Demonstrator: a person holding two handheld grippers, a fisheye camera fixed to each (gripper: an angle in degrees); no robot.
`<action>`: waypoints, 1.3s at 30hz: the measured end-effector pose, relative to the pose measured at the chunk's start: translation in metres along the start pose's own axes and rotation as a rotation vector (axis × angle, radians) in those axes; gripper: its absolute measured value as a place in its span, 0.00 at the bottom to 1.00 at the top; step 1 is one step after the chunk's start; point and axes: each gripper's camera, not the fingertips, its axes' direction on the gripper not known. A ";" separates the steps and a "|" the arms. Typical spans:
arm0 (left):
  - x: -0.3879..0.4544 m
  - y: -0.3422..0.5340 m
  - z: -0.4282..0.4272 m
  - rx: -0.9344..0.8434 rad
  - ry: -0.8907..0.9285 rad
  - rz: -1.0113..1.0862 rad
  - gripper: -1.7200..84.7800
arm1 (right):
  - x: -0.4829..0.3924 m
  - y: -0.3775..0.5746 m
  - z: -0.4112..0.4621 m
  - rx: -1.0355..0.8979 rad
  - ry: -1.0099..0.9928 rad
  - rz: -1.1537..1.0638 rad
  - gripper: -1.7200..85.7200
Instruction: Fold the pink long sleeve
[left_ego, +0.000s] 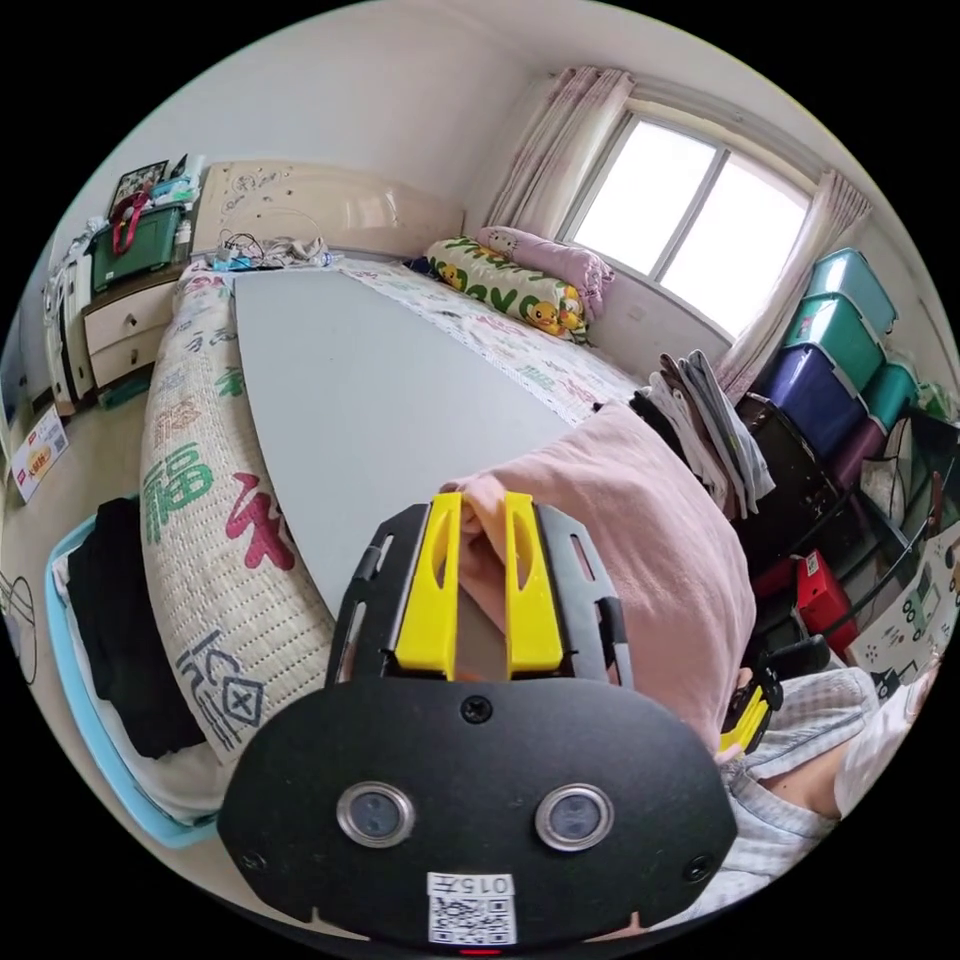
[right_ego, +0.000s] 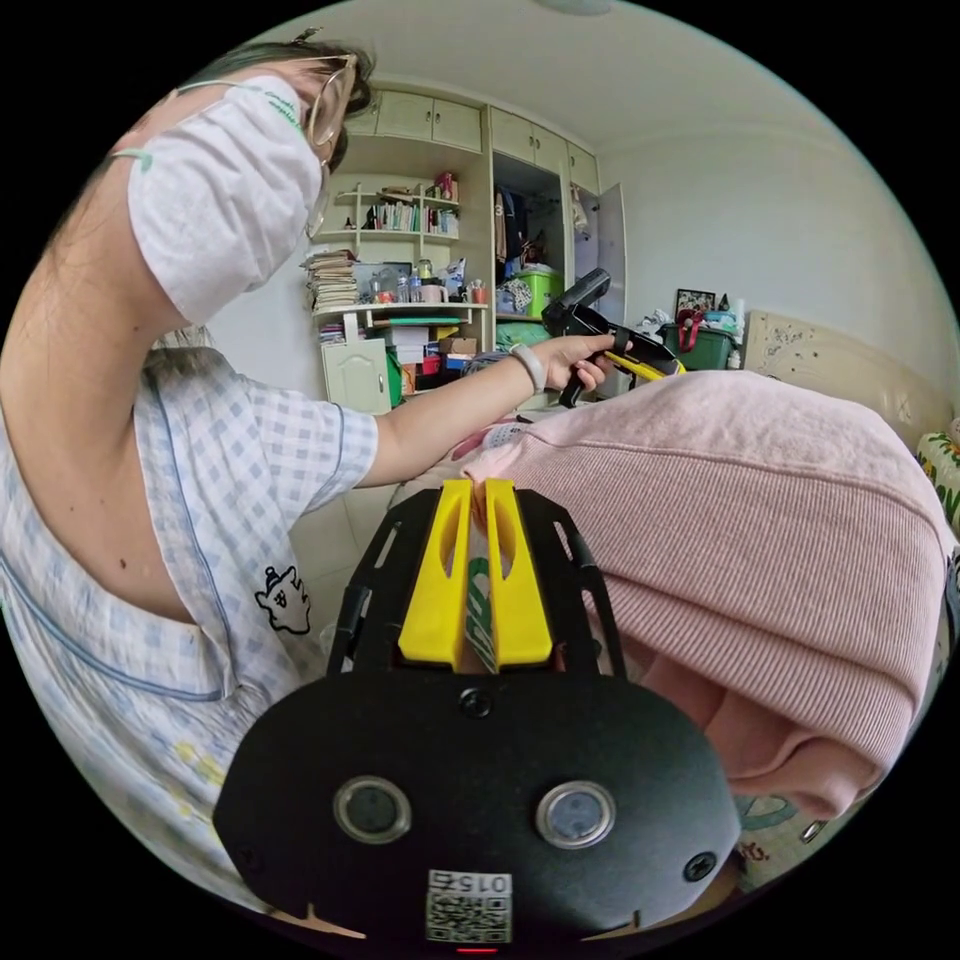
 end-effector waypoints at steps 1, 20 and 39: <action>0.006 0.000 0.005 -0.006 -0.005 -0.006 0.11 | -0.002 -0.002 0.000 0.001 -0.002 0.001 0.05; 0.133 -0.001 0.044 0.028 -0.232 0.093 0.05 | -0.053 -0.072 0.018 -0.175 0.058 -0.099 0.06; 0.113 0.031 0.107 -0.024 -0.099 0.012 0.10 | -0.019 -0.139 -0.072 -0.050 -0.081 0.064 0.09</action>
